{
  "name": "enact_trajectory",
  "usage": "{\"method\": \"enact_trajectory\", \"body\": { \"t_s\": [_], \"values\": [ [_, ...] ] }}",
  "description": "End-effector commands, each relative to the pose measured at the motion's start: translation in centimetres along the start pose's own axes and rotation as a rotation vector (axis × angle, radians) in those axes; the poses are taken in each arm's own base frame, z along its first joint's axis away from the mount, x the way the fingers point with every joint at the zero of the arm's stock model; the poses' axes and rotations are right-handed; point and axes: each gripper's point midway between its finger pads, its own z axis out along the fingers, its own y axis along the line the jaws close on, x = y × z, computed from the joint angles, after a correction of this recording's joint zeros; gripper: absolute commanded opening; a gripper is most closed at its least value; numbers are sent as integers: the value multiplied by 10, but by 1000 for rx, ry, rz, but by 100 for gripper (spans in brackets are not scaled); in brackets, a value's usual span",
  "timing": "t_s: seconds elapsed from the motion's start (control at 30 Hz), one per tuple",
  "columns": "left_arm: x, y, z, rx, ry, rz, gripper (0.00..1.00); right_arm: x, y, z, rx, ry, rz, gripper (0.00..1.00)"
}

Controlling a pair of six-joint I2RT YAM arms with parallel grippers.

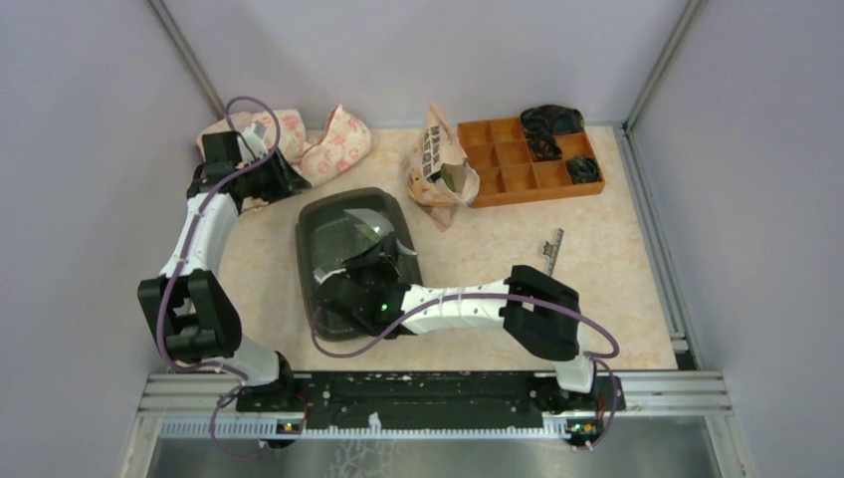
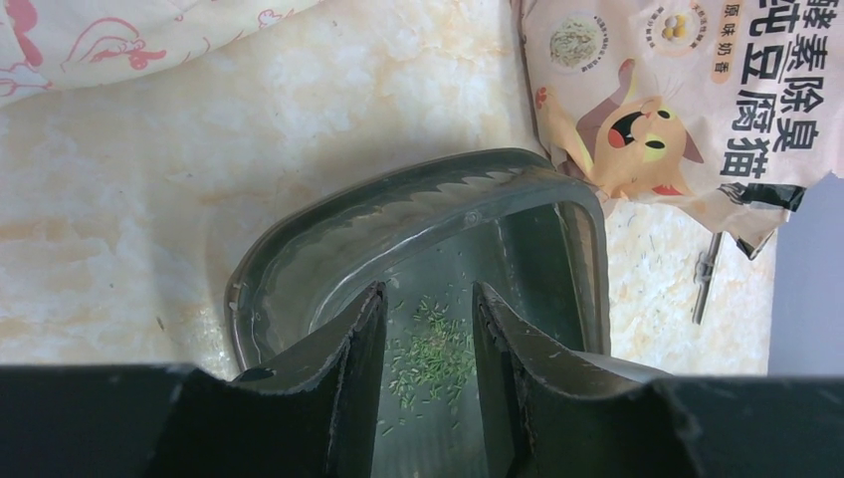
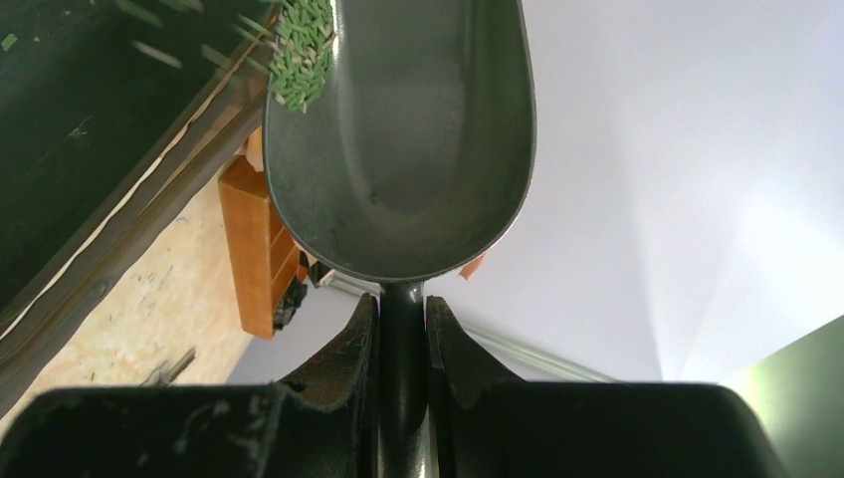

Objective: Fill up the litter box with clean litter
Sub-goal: Pour the cat litter into the litter box.

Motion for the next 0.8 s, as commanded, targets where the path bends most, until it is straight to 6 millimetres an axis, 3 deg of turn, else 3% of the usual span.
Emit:
{"method": "enact_trajectory", "body": {
  "t_s": [0.0, 0.3, 0.57, 0.7, 0.77],
  "values": [
    [-11, -11, -10, 41, -50, 32, 43, 3, -11, -1, 29, 20, 51, 0],
    [-10, -14, -8, 71, -43, 29, 43, -2, 21, 8, -31, 34, -35, 0],
    [-12, -17, -7, 86, -42, 35, 43, -11, 29, 16, -48, 49, -52, 0],
    [-13, -18, -6, 94, -40, 38, 43, -10, 16, 18, -40, 69, 27, 0],
    [-13, -18, -6, 92, -39, 39, 42, -7, 20, 19, -47, 72, 2, 0]
  ]
}}
